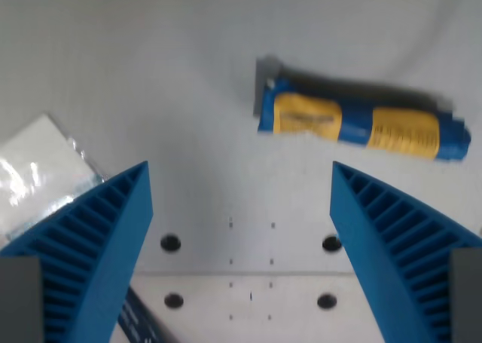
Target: Move in base positive x
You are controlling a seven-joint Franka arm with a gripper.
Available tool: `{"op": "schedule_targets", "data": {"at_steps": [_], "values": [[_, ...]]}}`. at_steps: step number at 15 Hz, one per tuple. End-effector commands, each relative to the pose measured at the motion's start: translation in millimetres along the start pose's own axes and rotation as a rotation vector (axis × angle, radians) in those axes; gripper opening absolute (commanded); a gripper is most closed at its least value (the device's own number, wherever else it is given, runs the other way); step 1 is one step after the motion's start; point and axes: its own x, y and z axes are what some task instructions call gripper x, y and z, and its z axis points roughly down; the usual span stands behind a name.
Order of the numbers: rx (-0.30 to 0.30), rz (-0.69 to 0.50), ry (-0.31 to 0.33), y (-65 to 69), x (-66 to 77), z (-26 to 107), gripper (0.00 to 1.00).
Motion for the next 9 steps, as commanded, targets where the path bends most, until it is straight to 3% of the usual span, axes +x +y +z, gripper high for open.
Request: {"op": "schedule_targets", "data": {"at_steps": [1,9], "values": [[-0.004,-0.001,-0.021,3.5,15.9,-0.9,1.0],[-0.004,-0.001,-0.021,5.6,55.9,1.5,1.0]]}}
